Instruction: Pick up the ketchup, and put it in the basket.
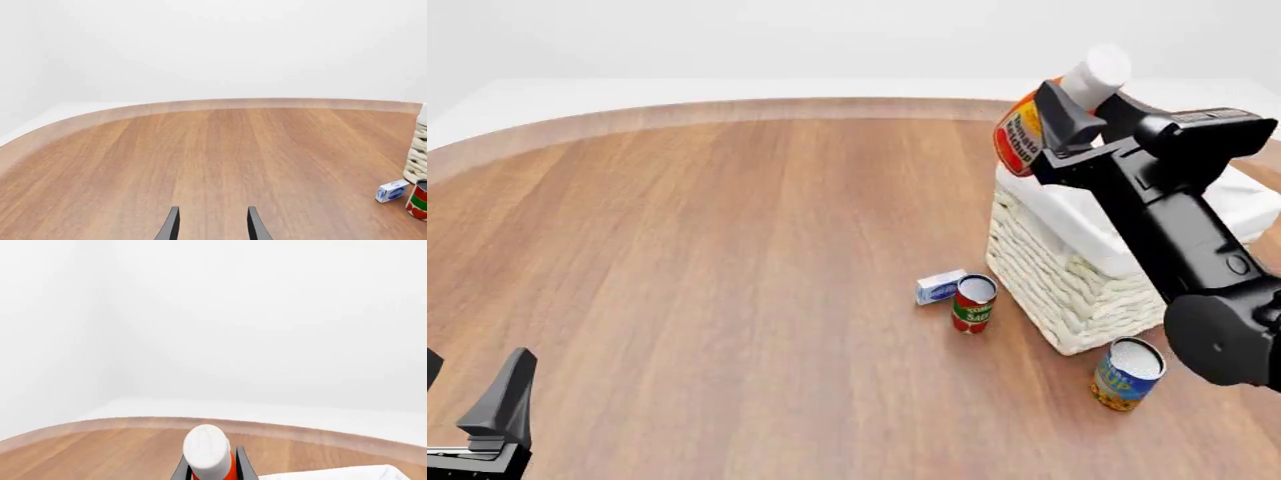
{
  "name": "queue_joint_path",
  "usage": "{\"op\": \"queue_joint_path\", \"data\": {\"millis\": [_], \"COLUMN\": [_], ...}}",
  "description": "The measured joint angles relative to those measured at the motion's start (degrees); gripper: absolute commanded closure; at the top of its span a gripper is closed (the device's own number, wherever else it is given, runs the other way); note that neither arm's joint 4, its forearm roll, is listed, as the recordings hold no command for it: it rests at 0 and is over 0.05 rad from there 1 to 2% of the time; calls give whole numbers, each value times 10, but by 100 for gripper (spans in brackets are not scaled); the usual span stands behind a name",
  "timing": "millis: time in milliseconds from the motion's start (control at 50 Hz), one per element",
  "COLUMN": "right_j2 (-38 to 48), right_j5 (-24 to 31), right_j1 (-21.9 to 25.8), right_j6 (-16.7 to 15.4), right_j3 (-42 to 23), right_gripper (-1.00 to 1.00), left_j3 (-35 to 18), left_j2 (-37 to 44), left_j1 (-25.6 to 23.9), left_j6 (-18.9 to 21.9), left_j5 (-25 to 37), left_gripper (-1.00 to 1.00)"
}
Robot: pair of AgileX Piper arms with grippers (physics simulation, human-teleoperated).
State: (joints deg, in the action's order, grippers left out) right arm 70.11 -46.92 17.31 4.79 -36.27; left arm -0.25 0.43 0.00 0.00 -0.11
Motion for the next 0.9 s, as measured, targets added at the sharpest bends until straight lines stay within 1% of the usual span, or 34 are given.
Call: {"op": "queue_joint_path", "data": {"millis": [220,440,740,900], "right_j2": [-46,-77,-67,-52], "right_j5": [5,7,24,34], "right_j1": [-66,-121,-176,-195], "right_j6": [0,-3,-12,-15], "right_j3": [24,40,33,20], "right_gripper": [100,100,100,100], "left_j3": [0,0,0,0], "left_j2": [0,0,0,0], "left_j1": [0,0,0,0], "left_j6": [0,0,0,0], "left_j5": [0,0,0,0], "left_gripper": [-100,-100,-100,-100]}}
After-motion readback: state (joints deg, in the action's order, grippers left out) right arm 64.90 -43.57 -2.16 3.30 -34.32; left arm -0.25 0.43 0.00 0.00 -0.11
